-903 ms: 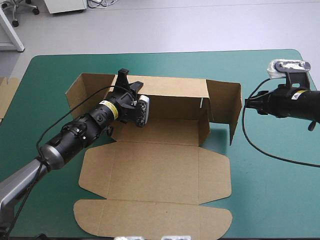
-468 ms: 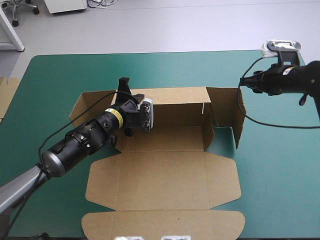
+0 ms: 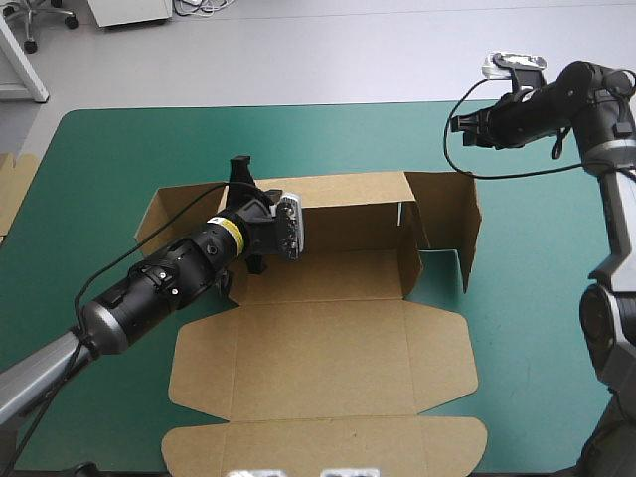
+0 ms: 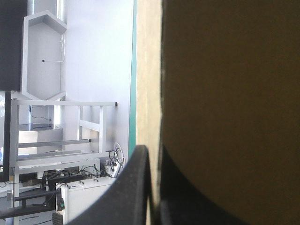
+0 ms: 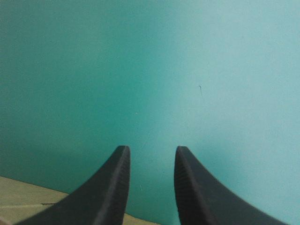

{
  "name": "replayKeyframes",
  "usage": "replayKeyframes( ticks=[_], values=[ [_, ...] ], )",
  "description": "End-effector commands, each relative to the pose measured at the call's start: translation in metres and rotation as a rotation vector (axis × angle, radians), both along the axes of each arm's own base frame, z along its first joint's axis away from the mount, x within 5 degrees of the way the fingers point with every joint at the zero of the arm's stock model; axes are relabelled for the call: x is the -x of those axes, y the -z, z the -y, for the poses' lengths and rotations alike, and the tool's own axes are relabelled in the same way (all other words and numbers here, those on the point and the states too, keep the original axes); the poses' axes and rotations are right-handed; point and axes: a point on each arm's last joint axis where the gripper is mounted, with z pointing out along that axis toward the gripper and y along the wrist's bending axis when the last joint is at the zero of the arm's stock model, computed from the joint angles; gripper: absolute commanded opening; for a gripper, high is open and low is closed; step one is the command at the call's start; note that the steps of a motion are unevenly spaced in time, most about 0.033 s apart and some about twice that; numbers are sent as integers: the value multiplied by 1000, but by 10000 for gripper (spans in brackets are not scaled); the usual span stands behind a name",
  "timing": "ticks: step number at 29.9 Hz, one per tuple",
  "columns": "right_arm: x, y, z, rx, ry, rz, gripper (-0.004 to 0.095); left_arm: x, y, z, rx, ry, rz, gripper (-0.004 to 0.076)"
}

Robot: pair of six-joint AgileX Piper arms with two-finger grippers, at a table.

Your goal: Fold the box

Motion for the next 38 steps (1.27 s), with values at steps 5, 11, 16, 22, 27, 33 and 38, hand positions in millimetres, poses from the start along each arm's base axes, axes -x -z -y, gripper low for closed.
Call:
replayKeyframes(
  ticks=[5, 11, 16, 22, 27, 33, 38],
  values=[
    [-13, -7, -9, -64, -48, 30, 281, 4, -15, -3, 45, -27, 11, -11],
    [-13, 5, -27, -38, -115, -24, 282, 1, -8, 0, 33, -28, -8, -11],
    [-8, 5, -34, -31, -139, -47, 283, -2, -3, 2, 82, -58, -49, -11],
    [1, 1, -34, -33, -146, -49, 283, -2, -5, 3, 116, -55, -40, -11],
    [19, 0, -32, -20, -168, -63, 283, -2, -5, 3, 106, -53, -34, -11],
    [48, -1, -32, -19, -205, -80, 283, -2, -5, 3, 106, -52, -32, -11],
    [64, 2, -34, -71, -201, -51, 283, -2, -5, 3, 107, -51, -31, -11]
  ],
)
